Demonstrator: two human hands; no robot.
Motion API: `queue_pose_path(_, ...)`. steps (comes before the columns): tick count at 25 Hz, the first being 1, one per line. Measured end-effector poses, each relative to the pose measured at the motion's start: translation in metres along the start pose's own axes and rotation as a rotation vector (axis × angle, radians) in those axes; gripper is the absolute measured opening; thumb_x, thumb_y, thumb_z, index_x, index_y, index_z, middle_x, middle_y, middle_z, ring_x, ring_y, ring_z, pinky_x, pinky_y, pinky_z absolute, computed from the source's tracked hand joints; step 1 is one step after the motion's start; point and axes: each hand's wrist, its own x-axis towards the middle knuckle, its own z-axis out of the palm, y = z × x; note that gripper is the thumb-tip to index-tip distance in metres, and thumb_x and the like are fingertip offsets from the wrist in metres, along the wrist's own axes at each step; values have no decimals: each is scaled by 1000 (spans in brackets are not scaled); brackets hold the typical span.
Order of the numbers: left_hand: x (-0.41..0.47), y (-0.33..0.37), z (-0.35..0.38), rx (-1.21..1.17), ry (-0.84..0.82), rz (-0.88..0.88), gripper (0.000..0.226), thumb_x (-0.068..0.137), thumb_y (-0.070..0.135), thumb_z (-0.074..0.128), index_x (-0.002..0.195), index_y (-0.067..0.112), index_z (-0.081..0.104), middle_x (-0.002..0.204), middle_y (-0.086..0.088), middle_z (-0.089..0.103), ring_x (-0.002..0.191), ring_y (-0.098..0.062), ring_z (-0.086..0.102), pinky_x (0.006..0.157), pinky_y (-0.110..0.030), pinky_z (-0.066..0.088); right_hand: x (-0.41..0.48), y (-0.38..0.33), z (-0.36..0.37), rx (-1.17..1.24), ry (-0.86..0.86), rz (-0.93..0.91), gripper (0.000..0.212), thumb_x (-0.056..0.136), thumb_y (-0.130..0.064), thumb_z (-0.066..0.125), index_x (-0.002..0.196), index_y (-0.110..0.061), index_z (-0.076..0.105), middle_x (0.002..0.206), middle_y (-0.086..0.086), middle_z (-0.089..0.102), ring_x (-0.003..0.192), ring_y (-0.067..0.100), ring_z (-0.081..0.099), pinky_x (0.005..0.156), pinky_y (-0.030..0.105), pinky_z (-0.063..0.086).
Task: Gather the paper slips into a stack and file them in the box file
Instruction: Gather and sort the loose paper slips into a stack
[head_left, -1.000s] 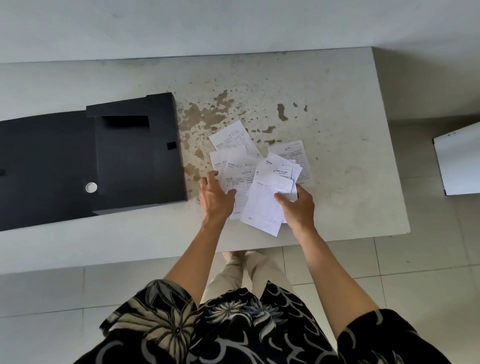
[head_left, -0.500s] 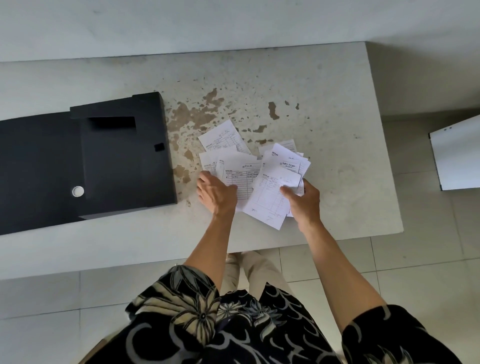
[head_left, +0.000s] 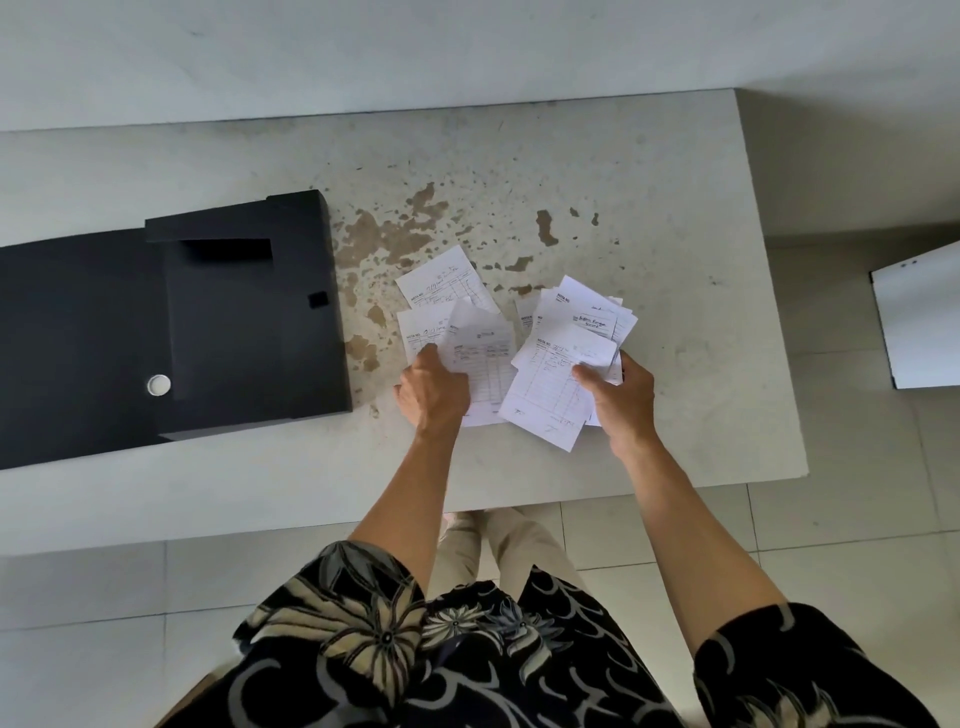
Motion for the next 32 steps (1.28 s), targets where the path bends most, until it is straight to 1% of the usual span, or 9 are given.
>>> queue_pose_path(2,5,-7,-23,-191,-64,-4,35,90,8,70,124,9,63,109,-4,68,95,-22,64,65,-19,52,4,-5,-5,-3,-17,-1,22,90,-2,71,108,-15,73,100,-6,78,86,4,75,70,22,59)
queue_pose_path(8,9,-32,-85,-769,-358,13,35,82,7,82,114,12,70,111,-3,77,103,-23,74,88,-41,61,10,-28,12,-18,-108,-19,24,89,-1,72,103,-21,74,100,-4,78,91,14,75,76,31,61)
queue_pose_path(11,4,-16,-65,-621,-461,117,47,80,7,84,122,11,65,116,-5,74,108,-25,71,92,-44,60,6,-38,35,-57,-312,1,26,87,-1,72,104,-19,76,104,2,80,98,22,76,86,39,61)
queue_pose_path(16,4,-7,-36,-525,-305,128,84,61,34,94,131,26,48,123,3,61,113,-19,61,88,-38,59,-2,-46,59,-14,-475,84,28,95,-2,56,99,-16,79,99,8,81,95,30,77,88,49,60)
queue_pose_path(18,6,-9,-38,-575,-312,72,93,61,31,96,138,26,43,124,4,59,111,-16,60,83,-31,57,-1,-46,62,-26,-502,78,28,95,-7,54,100,-15,80,103,14,80,99,35,76,90,53,59)
queue_pose_path(22,7,-8,-45,-618,-341,38,56,71,10,91,118,18,61,107,4,70,101,-18,67,69,-21,53,-2,-47,68,61,-583,36,36,105,-36,45,110,-20,77,110,-1,79,106,15,74,92,37,56)
queue_pose_path(24,6,-6,-46,-639,-311,32,47,76,7,87,116,15,64,102,5,71,92,-12,68,61,-15,53,-4,-49,74,-180,-472,-131,22,99,-40,61,110,-26,72,98,-17,77,90,-3,71,81,28,53)
queue_pose_path(26,4,-3,-46,-677,-293,33,44,80,5,83,118,13,64,101,5,72,87,-7,68,57,-11,54,-3,-49,81,-380,-329,-243,22,91,-29,73,112,-27,67,96,-16,74,87,0,68,77,27,50)
queue_pose_path(32,5,-3,-44,-810,-409,-25,44,85,5,75,127,11,64,117,-6,75,109,-27,70,92,-42,58,-1,-47,101,-54,-344,-80,16,96,-18,56,110,-22,64,105,-2,74,103,19,70,90,43,57)
